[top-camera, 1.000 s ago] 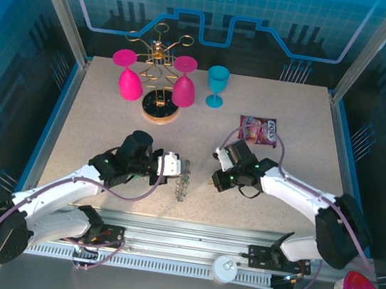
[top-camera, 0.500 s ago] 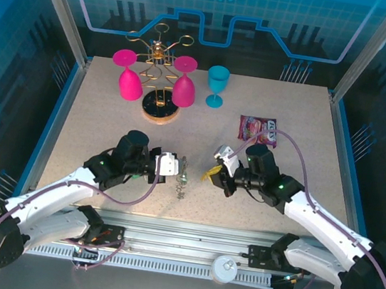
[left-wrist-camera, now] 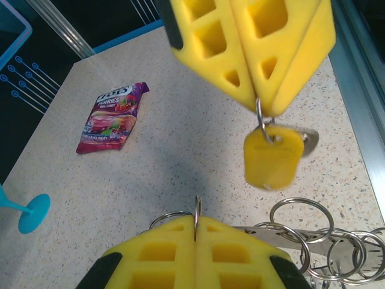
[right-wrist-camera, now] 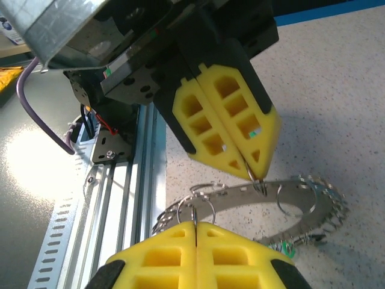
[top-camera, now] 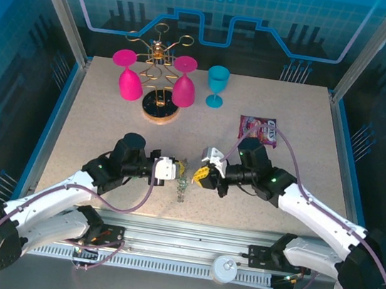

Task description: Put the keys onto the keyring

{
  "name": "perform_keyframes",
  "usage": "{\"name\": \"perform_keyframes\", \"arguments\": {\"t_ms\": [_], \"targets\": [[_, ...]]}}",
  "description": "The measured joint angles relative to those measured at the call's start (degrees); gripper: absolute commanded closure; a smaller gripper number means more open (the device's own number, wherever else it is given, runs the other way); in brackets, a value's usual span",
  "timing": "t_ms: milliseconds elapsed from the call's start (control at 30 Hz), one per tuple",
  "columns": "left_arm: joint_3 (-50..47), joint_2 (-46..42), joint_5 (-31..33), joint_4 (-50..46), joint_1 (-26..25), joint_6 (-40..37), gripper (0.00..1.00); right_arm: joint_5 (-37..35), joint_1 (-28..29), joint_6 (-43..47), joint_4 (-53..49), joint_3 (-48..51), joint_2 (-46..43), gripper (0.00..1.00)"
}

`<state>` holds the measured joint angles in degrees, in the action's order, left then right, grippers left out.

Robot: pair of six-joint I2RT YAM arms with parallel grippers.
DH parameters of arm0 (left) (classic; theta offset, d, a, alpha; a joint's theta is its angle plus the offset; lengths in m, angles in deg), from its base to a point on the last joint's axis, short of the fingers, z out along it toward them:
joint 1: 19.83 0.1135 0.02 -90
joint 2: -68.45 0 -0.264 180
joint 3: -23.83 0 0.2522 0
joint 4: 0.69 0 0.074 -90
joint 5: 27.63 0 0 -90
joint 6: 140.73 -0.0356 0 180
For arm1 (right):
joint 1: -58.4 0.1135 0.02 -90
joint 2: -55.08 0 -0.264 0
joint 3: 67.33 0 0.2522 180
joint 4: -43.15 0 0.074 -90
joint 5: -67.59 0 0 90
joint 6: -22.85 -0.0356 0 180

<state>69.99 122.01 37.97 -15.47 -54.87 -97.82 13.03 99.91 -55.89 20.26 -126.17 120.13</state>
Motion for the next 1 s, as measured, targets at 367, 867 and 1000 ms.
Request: {"name": "perform_keyframes", "arguments": {"t_ms": [367,867,1000], "targets": [[0.0,0.0,-1.0,0.1,0.0,0.7,1.00,-2.3,1.4,1.1,1.4,-1.5,3.8,1.00],[0.0,0.0,-1.9,1.4,0.0,2.1,1.00,-7.8,1.6,1.0,3.0,-1.5,4.3,1.00],[0.0,0.0,-1.9,1.4,0.0,2.2,1.00,-8.7,1.7,0.6,3.2,-1.5,4.3,1.00]]}}
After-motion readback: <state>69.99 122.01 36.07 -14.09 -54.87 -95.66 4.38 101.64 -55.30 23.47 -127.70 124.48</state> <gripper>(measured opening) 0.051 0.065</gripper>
